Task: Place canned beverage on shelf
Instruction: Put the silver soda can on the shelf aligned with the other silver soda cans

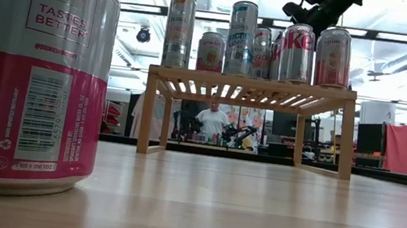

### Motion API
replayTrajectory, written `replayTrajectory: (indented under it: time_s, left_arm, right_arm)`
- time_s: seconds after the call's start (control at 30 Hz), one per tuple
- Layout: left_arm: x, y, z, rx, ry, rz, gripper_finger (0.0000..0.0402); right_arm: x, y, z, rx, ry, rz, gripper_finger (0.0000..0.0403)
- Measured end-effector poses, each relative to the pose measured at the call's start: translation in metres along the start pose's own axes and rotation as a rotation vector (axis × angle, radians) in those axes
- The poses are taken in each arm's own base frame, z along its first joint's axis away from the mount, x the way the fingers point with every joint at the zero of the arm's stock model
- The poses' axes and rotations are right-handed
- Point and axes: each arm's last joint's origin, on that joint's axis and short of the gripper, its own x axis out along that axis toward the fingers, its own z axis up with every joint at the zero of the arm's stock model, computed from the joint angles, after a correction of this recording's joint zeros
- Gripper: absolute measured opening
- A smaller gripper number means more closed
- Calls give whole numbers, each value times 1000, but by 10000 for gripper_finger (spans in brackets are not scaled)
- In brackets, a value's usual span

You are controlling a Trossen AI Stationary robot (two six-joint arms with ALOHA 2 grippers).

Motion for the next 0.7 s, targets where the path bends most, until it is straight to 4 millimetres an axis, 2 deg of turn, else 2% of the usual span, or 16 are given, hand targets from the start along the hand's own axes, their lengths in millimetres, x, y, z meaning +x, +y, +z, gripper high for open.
replayTrajectory:
  time_s: [0.53,0.7]
  left_arm:
    - [0,0,0,0,0,0,350]
    - [0,0,0,0,0,0,350]
  right_arm:
    - [-9,2,-5,46,20,-8,9]
    - [-26,8,1,-17,-18,11,9]
